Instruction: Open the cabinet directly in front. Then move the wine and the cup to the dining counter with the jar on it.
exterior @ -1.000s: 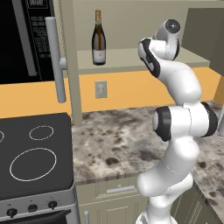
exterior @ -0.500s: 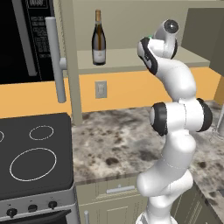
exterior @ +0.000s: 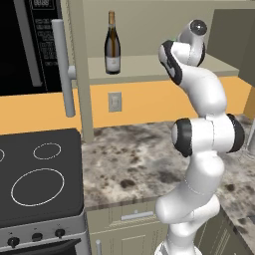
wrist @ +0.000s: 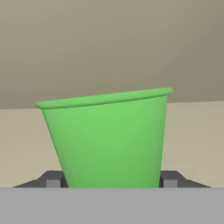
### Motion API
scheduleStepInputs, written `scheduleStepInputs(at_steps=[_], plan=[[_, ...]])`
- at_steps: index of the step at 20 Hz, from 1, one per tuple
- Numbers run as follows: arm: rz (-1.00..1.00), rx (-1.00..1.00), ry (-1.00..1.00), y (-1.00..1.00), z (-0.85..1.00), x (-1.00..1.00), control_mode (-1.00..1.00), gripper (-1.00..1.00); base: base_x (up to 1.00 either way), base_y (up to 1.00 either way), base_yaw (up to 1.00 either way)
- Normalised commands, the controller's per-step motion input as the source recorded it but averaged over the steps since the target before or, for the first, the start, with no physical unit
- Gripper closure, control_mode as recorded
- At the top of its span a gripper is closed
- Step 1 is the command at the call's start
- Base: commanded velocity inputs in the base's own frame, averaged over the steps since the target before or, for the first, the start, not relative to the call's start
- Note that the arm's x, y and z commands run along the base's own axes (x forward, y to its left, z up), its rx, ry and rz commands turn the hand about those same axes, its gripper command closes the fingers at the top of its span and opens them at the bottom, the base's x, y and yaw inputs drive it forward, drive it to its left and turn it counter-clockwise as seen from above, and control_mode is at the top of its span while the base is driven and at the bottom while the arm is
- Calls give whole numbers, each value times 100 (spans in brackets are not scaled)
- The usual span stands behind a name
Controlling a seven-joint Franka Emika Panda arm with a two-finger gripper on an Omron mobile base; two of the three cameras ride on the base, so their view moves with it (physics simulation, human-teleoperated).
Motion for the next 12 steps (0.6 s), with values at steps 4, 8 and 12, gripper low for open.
scheduleStepInputs(at_steps=[4,8,12], plan=[[0,0,-5,0,0,-96,-100,100,0,0,0],[0,3,-19,2,0,-100,-100,100,0,0,0],[1,7,-17,16,29,-100,-100,100,0,0,0]])
